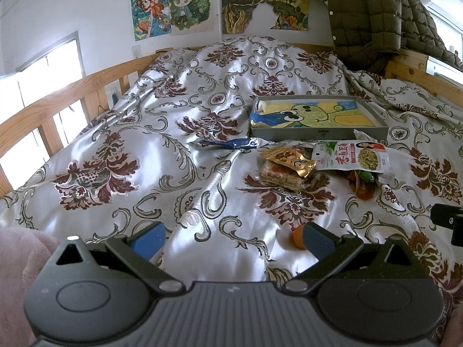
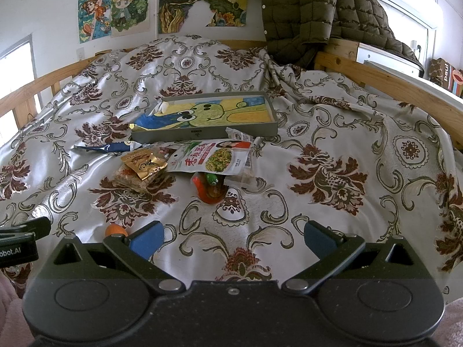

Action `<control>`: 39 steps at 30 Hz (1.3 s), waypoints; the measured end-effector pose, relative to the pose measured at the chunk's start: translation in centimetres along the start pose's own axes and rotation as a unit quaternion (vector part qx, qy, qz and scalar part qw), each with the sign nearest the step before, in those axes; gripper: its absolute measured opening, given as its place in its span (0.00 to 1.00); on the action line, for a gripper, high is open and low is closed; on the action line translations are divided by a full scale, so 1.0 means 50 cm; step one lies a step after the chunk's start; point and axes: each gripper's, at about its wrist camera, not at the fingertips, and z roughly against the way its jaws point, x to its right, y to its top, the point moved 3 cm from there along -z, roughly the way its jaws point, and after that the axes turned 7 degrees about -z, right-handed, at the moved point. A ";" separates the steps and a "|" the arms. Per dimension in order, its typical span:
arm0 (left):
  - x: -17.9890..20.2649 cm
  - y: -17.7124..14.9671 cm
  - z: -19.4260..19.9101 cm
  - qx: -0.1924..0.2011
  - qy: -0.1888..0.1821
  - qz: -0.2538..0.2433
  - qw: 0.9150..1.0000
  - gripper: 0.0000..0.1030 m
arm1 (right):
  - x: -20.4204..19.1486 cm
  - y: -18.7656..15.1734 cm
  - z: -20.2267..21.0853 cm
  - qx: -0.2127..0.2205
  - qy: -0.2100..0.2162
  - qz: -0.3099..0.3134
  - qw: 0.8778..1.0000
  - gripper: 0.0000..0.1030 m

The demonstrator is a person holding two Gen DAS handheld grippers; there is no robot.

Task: Organize snacks

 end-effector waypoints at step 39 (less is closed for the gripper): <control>-0.005 0.002 -0.007 -0.015 0.001 0.000 1.000 1.00 | 0.000 0.005 -0.003 -0.007 0.018 -0.011 1.000 0.99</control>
